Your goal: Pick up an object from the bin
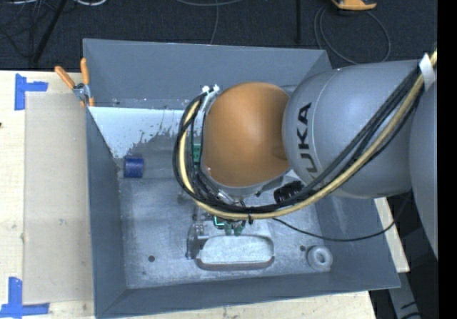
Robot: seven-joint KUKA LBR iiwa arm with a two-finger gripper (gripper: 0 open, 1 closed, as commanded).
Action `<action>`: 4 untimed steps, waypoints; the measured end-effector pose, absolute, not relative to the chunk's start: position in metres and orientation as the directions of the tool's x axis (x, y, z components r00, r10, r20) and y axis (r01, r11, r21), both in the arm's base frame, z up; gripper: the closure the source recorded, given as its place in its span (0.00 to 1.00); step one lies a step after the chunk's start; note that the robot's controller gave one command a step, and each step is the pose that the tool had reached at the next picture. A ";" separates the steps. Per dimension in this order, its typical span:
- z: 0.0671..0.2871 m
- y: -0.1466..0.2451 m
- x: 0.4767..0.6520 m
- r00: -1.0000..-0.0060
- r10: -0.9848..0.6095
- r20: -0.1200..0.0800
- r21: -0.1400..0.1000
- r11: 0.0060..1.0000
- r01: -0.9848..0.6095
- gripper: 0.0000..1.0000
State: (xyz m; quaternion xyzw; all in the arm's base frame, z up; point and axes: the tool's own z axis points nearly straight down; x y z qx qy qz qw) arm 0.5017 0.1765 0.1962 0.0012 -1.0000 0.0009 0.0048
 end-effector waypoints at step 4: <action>0.110 0.129 0.543 -0.767 -0.642 0.003 0.002 0.767 -0.642 0.00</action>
Offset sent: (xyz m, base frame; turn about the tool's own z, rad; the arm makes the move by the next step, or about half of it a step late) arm 0.0273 -0.0571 -0.0854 -0.0956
